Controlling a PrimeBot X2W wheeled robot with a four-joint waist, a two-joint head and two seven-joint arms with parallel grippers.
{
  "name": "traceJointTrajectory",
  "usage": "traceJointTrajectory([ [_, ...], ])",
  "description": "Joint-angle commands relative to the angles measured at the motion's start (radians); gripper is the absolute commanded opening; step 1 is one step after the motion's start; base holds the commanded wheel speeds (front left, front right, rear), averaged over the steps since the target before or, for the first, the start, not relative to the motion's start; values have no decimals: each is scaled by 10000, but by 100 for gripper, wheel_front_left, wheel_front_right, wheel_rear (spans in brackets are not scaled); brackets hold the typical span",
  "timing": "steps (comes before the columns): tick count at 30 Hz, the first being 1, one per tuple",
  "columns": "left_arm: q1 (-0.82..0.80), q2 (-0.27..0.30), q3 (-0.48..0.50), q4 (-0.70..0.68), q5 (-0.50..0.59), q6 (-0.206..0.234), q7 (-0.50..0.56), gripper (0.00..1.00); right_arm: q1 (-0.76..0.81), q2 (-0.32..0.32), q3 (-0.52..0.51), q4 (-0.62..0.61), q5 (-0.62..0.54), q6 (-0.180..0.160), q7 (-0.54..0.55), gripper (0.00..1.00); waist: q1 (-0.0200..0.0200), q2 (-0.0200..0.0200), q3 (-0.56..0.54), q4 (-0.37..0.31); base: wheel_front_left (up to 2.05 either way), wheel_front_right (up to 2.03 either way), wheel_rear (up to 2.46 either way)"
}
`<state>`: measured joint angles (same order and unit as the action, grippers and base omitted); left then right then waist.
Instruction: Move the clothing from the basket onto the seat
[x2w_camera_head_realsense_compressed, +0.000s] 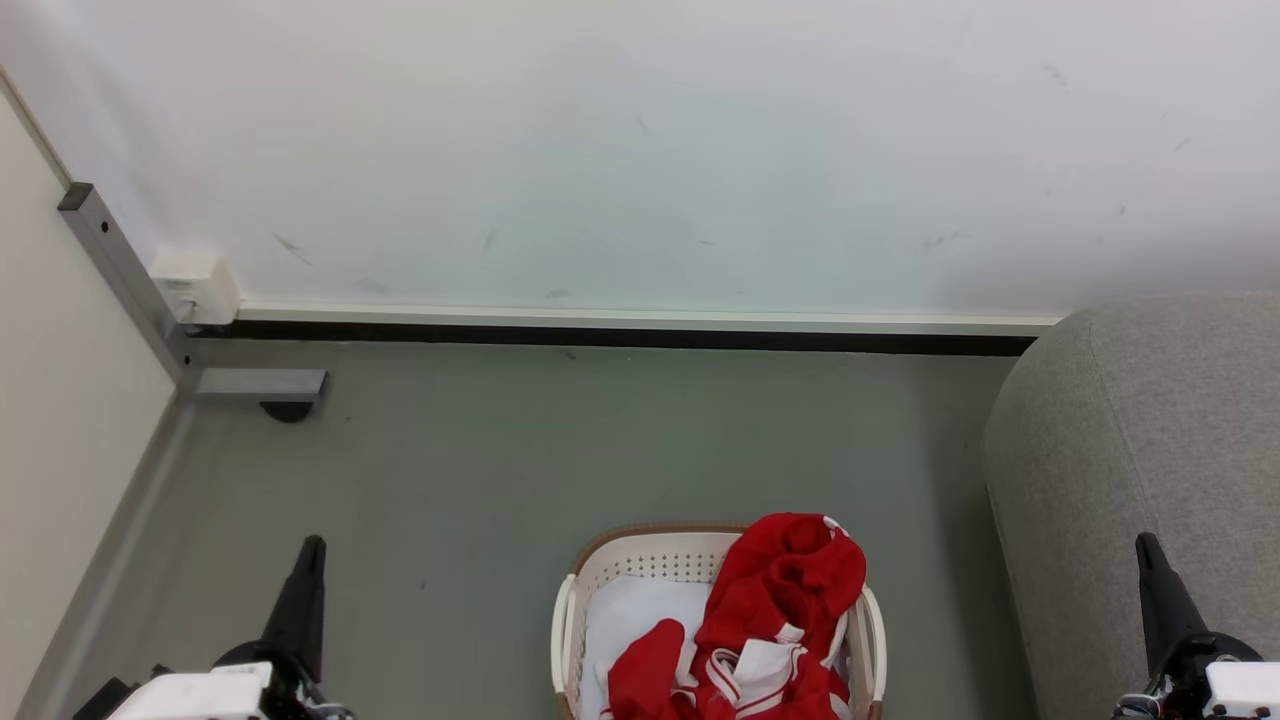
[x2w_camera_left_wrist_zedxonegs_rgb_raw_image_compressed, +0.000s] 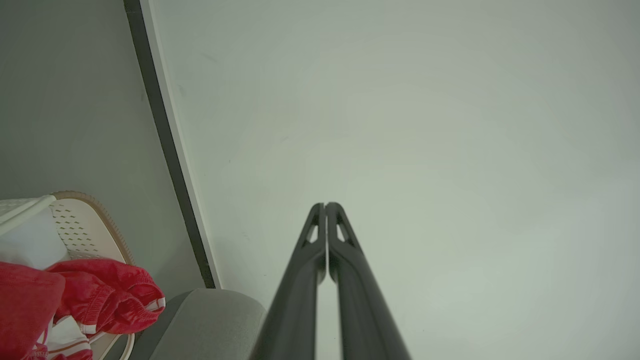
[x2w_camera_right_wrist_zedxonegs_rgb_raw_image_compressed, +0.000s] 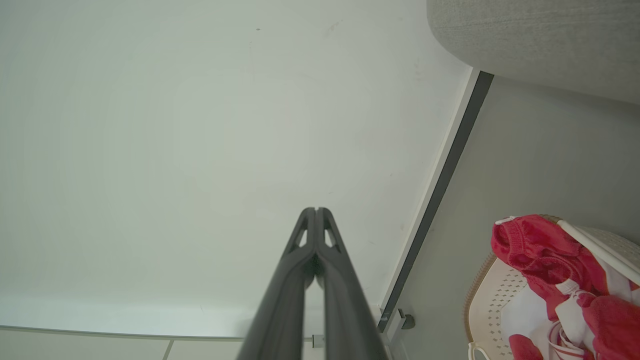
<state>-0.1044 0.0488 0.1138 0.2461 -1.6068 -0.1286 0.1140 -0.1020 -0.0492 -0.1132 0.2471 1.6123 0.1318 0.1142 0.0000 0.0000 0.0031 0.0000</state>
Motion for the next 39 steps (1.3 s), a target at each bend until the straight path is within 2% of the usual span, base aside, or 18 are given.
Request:
traceJointTrajectory([
  [1, -82, 26, 11, -40, -119, -44, 32, 0, -126, -7, -33, -50, 14, -22, 25, 0, 0, 0, 0, 0, 0, 0, 0],
  [39, -82, 26, 11, -40, -119, -45, 32, 0, -125, -8, -33, -50, 14, -23, 24, 0, 0, 0, 0, 0, 0, 0, 0],
])
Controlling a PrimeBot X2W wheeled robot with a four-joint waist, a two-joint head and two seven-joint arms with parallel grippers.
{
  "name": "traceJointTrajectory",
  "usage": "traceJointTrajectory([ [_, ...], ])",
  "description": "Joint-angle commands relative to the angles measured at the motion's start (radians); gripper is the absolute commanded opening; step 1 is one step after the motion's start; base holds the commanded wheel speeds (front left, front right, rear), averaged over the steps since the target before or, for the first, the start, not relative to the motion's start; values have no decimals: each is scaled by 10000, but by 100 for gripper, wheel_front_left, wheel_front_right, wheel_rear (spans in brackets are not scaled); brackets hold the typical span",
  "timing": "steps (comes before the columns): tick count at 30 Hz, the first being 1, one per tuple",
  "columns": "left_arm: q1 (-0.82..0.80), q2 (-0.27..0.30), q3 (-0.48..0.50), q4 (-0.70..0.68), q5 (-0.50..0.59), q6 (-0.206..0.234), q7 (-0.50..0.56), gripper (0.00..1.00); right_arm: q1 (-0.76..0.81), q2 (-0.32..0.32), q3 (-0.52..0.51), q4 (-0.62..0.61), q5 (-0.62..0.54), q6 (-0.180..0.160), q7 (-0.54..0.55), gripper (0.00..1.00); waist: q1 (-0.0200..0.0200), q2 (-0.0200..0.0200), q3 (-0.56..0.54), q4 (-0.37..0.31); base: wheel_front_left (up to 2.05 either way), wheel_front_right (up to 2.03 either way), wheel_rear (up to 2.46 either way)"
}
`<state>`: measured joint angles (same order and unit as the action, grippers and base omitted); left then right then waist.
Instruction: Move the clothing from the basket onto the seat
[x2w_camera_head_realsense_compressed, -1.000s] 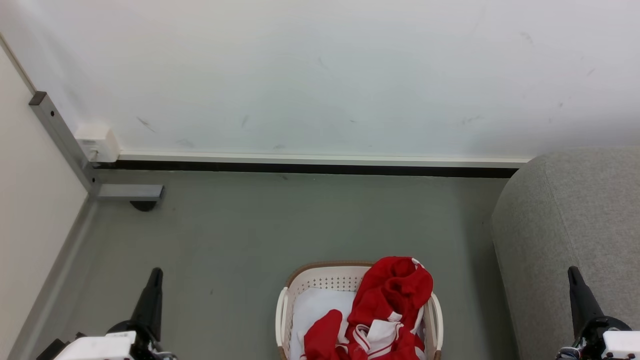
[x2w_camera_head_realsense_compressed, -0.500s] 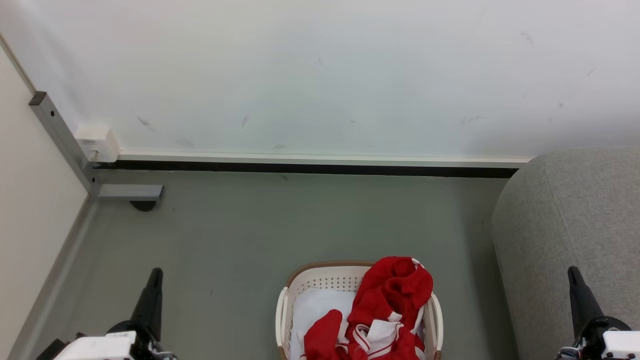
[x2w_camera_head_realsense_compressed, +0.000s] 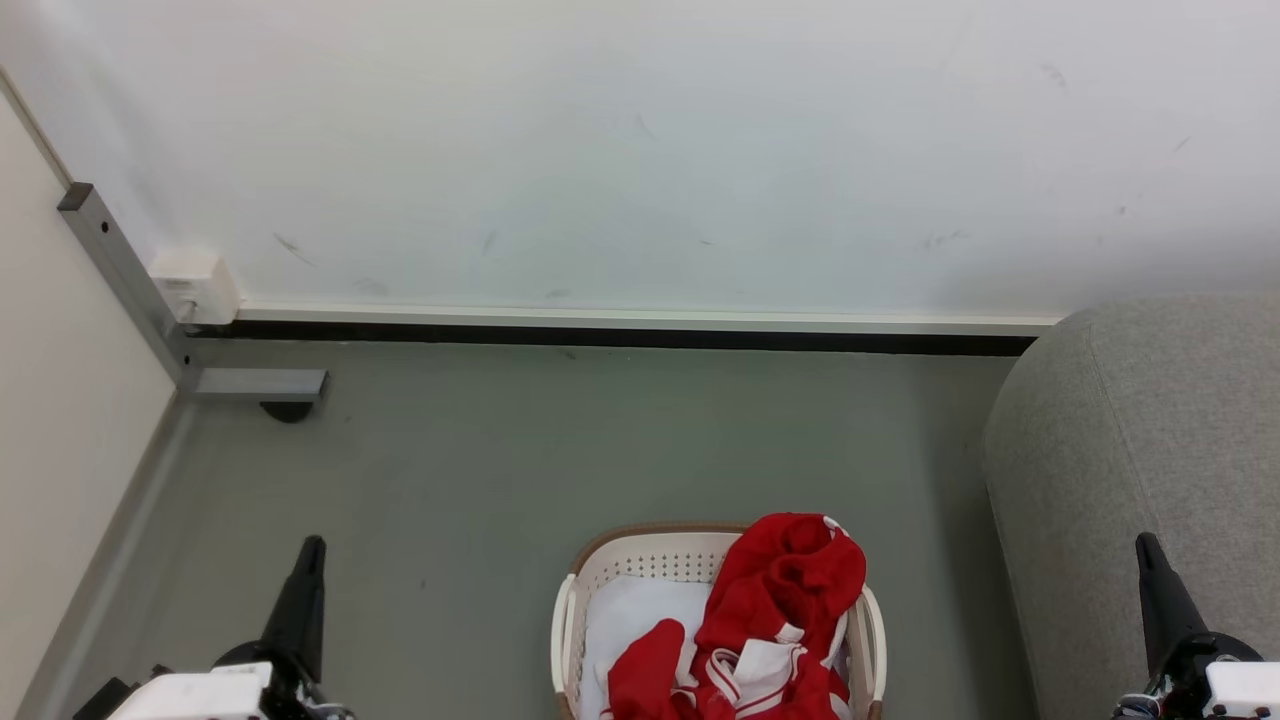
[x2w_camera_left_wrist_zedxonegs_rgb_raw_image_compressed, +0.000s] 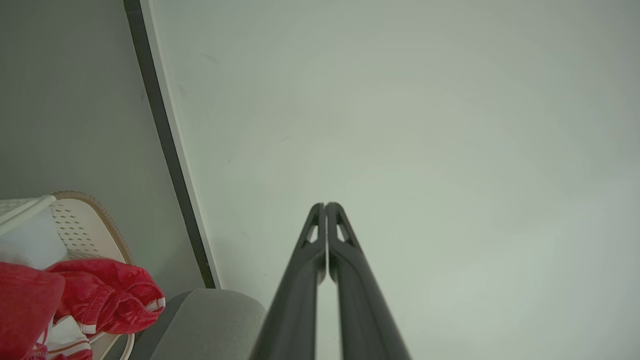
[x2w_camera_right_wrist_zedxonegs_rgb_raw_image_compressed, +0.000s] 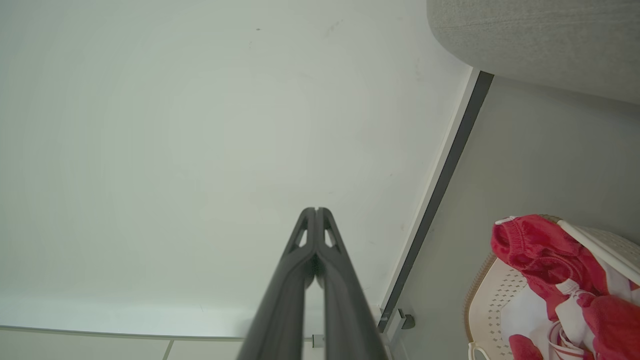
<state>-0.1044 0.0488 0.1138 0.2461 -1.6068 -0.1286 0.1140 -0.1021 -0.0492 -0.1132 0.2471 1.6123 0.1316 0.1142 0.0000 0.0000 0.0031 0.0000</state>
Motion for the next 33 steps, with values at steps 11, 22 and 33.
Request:
traceJointTrajectory([
  [11, 195, -61, -19, 217, -3, 30, -22, 100, 169, 69, 54, 222, 7, 2, -20, 100, 0, 0, 1, 0, 0, 0, 0],
  [22, 11, -46, -237, 151, 105, 21, -581, 100, 30, 51, 557, -169, -180, 0, -581, 100, 0, 0, 11, -22, 0, 0, 0],
  [33, -38, -32, -339, -233, 1773, 11, -1075, 100, -63, 11, 1185, -482, -2144, -2, -1074, 100, 0, 0, -13, -76, 0, 0, 0],
])
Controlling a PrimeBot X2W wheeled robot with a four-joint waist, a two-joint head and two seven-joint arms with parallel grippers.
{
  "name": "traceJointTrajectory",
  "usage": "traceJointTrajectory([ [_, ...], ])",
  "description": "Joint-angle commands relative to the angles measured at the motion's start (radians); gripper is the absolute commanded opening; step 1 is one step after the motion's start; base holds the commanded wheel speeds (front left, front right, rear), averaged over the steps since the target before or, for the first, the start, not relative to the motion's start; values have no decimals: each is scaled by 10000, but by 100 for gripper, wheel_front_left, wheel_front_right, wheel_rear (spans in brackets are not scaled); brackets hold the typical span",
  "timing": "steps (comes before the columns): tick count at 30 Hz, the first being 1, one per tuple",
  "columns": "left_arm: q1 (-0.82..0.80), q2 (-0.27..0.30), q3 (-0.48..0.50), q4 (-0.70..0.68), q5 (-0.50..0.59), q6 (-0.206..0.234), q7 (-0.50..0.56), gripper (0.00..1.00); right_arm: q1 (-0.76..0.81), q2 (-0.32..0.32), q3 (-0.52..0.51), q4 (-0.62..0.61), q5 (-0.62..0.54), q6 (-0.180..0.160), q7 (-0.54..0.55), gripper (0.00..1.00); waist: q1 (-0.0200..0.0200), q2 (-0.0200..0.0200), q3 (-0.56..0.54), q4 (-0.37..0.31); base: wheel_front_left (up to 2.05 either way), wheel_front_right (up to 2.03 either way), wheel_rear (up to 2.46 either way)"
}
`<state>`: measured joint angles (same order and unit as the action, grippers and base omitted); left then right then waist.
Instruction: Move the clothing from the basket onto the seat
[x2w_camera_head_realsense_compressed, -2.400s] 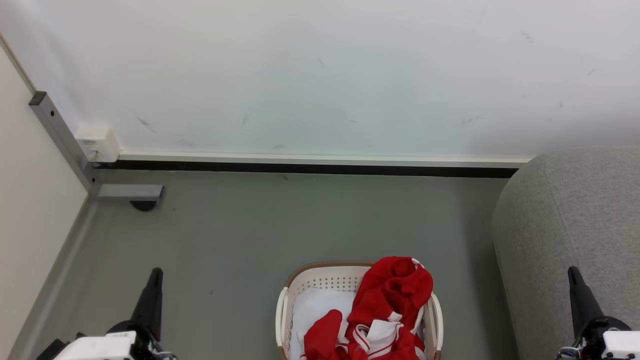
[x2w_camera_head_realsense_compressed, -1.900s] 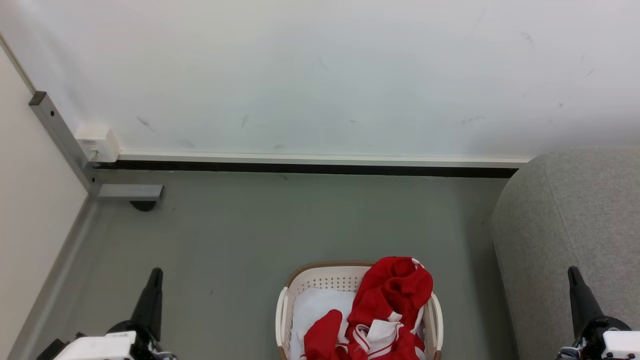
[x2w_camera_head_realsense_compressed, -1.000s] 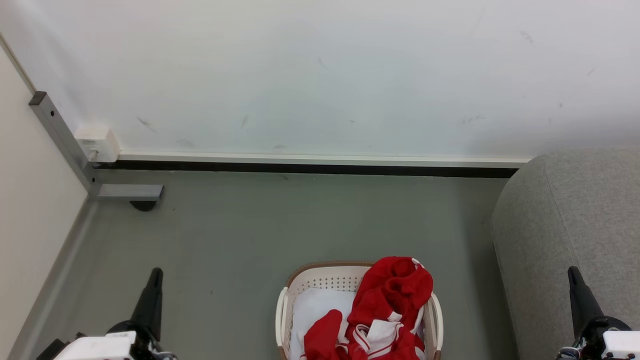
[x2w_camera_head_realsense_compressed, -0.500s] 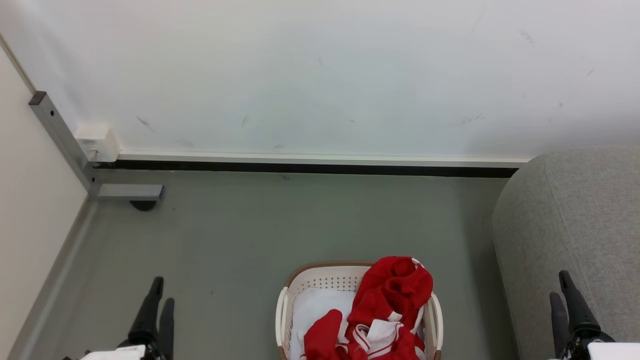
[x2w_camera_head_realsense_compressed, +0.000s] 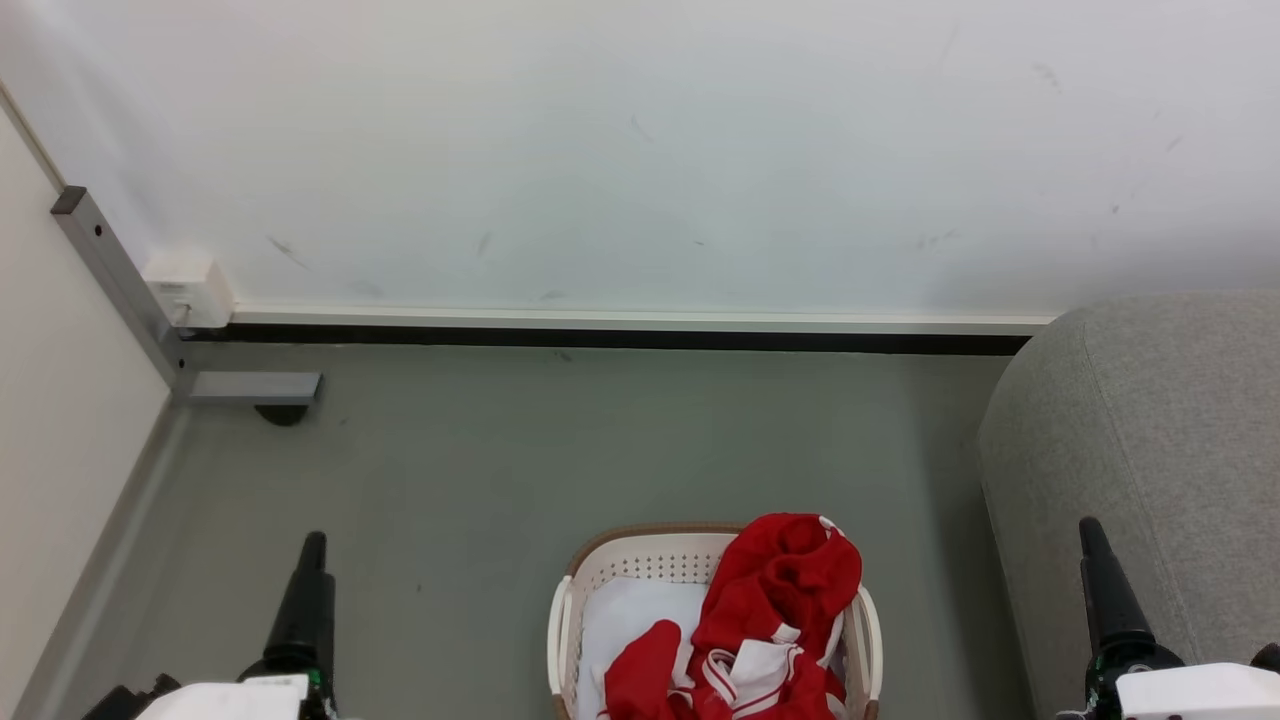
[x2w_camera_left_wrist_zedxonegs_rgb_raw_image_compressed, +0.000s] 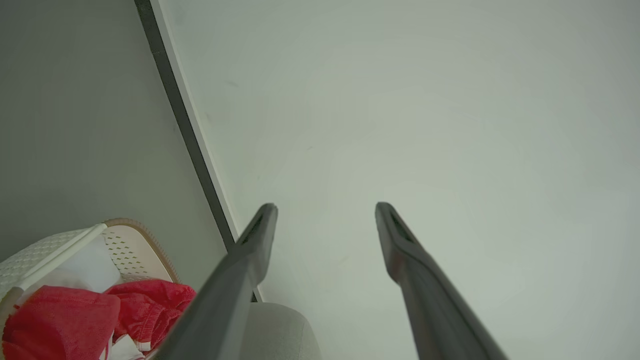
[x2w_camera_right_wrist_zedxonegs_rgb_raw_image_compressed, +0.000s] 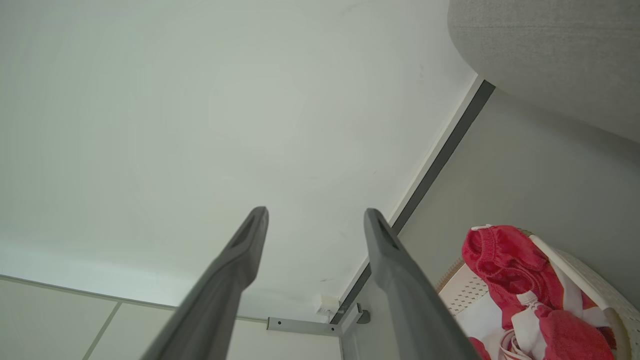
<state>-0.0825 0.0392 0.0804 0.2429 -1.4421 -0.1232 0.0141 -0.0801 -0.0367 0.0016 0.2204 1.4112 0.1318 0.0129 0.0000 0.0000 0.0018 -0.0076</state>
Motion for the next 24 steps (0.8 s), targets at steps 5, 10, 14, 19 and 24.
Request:
traceJointTrajectory([
  [5, -213, 70, -179, -356, 1326, -47, -279, 100, -284, -140, 272, -308, -1262, -4, -269, 100, 0, 0, -32, -13, 0, 0, 0],
  [10, -162, 76, -155, -526, 2683, -52, -471, 100, -264, -172, 452, -328, -2444, -5, -458, 100, 0, 0, -71, -10, 0, 0, 0],
  [14, -110, 80, -171, -653, 3713, 11, -624, 100, -271, -210, 584, -313, -3341, -6, -610, 100, 0, 0, -92, -12, 0, 0, 0],
  [19, -79, 86, -312, -811, 5067, 151, -800, 100, -292, -255, 768, -171, -4469, -7, -787, 100, 0, 0, -103, -18, 0, 0, 0],
  [24, -46, 92, -469, -886, 6033, 338, -966, 100, -324, -222, 851, -151, -5409, -8, -953, 100, 0, 0, -105, -33, 0, 0, 0],
])
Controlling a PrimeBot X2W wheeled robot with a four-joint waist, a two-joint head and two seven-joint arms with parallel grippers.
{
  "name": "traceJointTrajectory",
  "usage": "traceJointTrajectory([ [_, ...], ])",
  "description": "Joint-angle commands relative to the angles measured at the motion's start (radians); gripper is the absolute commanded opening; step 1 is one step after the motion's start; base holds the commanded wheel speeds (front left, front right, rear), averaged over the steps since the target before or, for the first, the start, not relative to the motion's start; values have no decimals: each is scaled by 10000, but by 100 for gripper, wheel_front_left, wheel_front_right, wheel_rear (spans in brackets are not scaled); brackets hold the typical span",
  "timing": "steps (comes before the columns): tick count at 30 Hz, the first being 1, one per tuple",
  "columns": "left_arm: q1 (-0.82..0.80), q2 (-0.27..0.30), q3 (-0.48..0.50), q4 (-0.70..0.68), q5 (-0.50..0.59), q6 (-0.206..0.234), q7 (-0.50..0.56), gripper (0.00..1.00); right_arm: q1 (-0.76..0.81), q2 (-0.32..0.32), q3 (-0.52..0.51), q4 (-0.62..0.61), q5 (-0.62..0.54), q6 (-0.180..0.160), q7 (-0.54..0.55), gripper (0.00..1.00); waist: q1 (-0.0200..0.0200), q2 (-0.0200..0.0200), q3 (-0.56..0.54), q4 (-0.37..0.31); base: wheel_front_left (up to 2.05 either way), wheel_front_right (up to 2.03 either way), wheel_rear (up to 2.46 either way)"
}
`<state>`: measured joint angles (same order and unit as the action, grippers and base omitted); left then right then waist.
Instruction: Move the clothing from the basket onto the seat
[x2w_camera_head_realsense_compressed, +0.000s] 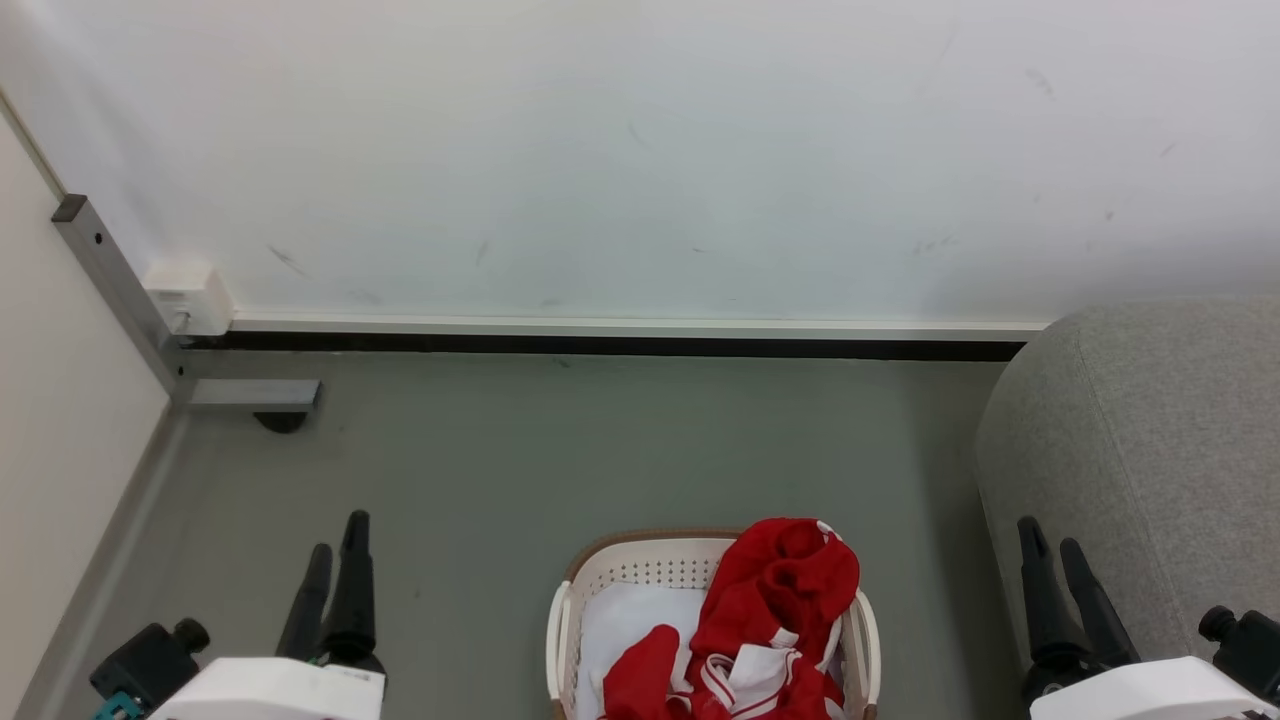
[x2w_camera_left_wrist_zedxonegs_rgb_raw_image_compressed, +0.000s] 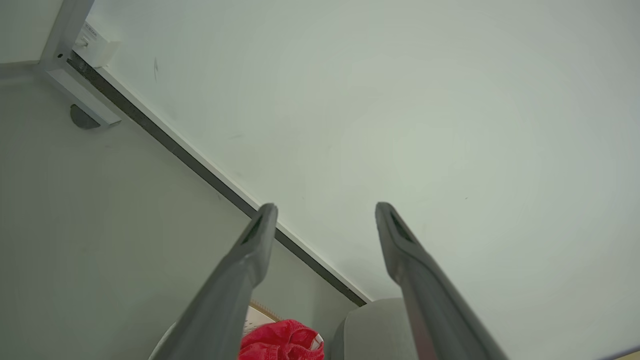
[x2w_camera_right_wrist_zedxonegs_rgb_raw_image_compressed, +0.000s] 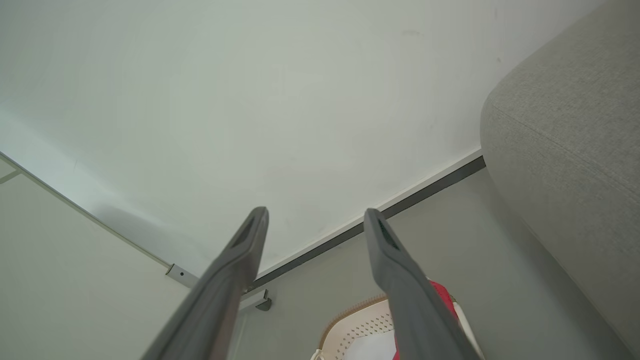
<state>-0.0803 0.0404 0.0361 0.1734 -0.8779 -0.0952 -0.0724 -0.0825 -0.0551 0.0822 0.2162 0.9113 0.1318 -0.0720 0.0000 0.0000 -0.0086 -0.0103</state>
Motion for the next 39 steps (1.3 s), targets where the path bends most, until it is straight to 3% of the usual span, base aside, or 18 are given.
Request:
traceJointTrajectory([
  [1, -66, 82, -49, -203, 580, 79, -129, 100, -301, -37, 71, -96, -600, -8, -133, 100, 0, 0, 1, -10, 0, 0, 0],
  [13, -26, 94, -304, -172, 2399, 306, -512, 100, -355, 29, 308, 320, -2163, -10, -500, 100, 0, 0, -17, -35, 0, 0, 0],
  [39, 15, 113, -526, -152, 4948, 517, -1150, 100, -476, 53, 689, 488, -4468, -14, -1155, 100, 0, 0, -108, -158, 0, 0, 0],
])
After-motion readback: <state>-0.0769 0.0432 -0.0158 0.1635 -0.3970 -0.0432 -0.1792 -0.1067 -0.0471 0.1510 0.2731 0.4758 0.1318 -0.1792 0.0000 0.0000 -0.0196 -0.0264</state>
